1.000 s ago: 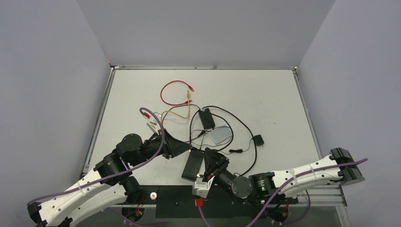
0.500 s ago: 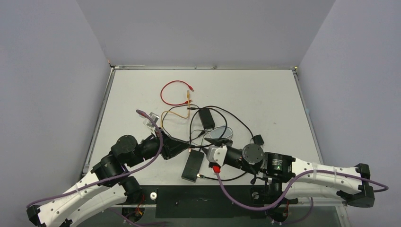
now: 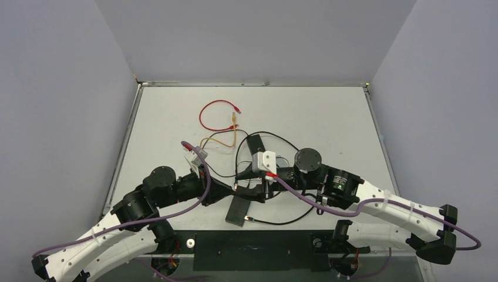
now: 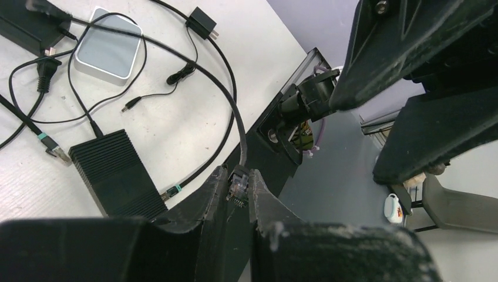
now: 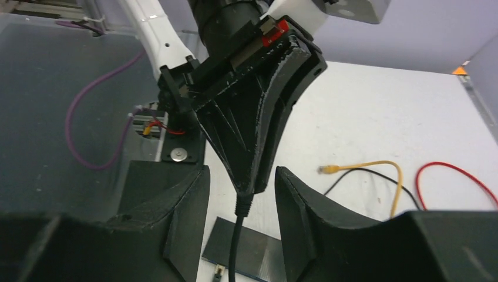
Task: Insert the plug into the switch port
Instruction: Pick up the connector from the center of the board.
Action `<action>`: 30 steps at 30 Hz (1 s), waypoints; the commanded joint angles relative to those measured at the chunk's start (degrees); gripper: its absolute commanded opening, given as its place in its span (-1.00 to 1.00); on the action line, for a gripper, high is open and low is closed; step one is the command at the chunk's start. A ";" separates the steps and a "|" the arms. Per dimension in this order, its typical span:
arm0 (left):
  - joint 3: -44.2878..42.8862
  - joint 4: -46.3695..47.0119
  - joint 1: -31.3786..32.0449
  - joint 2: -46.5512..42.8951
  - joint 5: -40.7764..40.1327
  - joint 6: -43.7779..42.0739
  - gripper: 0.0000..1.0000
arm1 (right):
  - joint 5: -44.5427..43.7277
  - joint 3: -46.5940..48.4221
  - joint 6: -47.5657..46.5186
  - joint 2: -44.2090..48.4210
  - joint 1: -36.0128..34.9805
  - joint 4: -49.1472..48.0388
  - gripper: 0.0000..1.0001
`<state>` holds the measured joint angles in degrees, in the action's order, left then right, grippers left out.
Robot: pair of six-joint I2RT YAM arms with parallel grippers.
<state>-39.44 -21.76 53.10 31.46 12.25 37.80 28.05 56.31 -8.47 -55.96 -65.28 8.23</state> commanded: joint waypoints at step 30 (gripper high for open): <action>-5.81 -4.80 0.03 -4.46 0.35 -3.03 -1.00 | 5.53 -4.88 14.70 -6.91 0.06 -11.90 -0.18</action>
<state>-43.16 -28.12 53.10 27.66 12.40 35.29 34.04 51.46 5.08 -62.59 -65.23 2.76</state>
